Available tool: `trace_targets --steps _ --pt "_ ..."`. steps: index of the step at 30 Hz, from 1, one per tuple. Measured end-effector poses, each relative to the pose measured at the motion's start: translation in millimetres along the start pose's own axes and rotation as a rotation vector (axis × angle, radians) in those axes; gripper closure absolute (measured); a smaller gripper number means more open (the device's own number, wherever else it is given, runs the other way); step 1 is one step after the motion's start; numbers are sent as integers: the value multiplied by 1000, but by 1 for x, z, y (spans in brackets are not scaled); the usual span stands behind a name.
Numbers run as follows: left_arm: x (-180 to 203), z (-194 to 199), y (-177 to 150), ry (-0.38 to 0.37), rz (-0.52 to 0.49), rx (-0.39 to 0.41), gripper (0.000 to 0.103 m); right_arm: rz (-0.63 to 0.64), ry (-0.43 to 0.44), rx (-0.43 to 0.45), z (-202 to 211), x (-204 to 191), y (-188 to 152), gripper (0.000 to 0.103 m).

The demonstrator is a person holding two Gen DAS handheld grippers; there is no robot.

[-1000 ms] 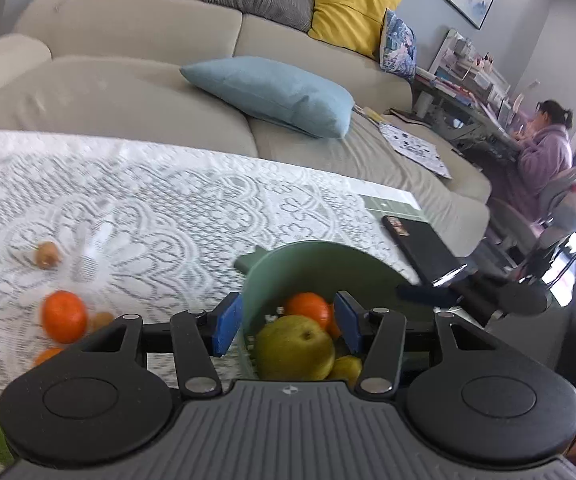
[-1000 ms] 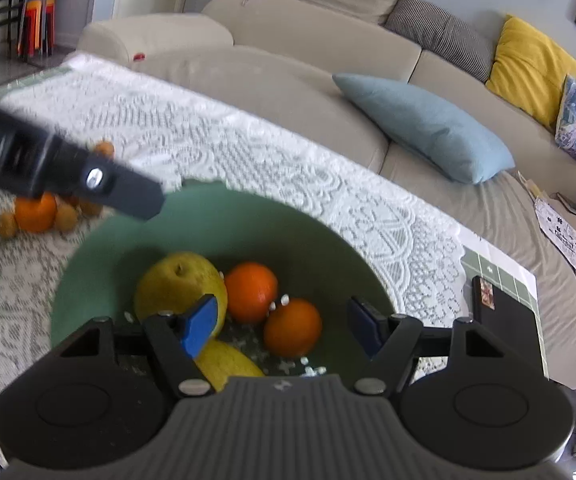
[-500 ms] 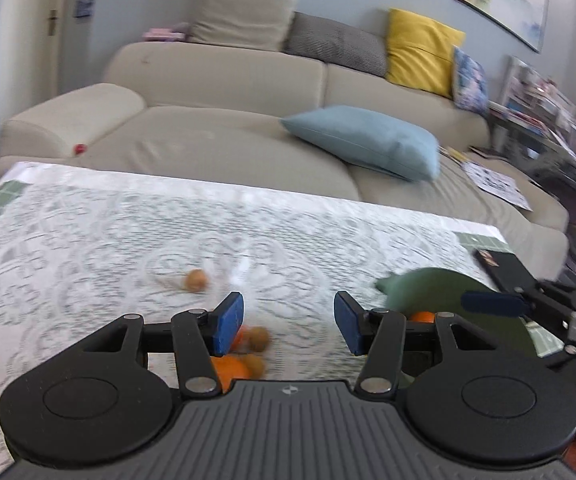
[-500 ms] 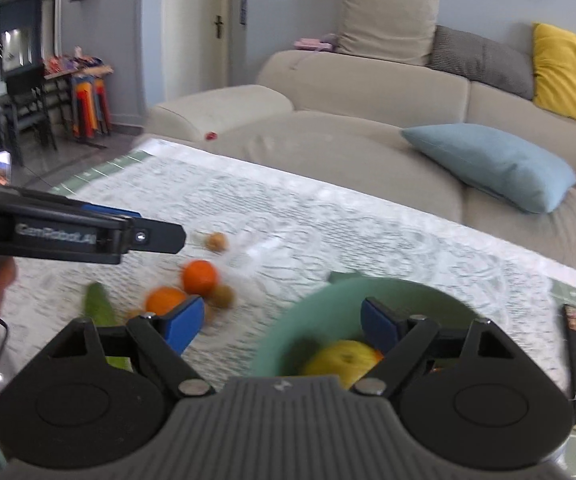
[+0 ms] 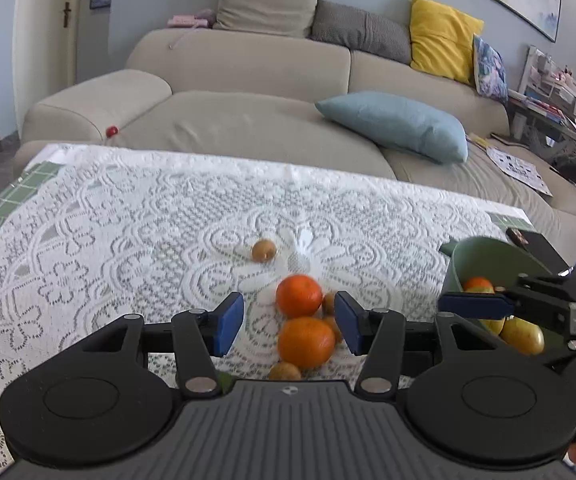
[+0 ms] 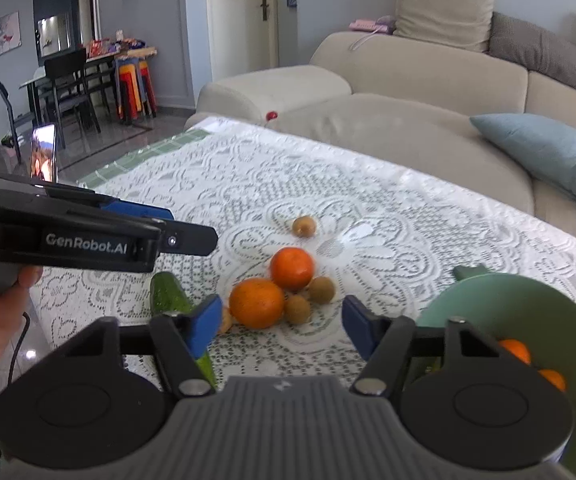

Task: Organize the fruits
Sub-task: 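Grasp an orange with the left tool while the right tool grasps another orange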

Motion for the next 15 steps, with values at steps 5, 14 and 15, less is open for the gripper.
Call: trace_targets --steps 5,14,15 --pt "-12 -10 -11 -44 20 -56 46 25 23 -42 -17 -11 -3 56" --pt "-3 -38 -22 -132 -10 -137 47 131 -51 -115 -45 -14 -11 74" --pt "-1 -42 -23 -132 -20 -146 47 141 -59 -120 -47 -13 -12 74"
Point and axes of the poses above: each gripper's, at about its wrist camera, not at the fingertips, and z roughly against the way its jaws point, x to its right, y to its top, the point moved 4 cm from there along -z, roughly the way its jaws point, and after that the axes turned 1 degree about z, right-handed, at the moved point
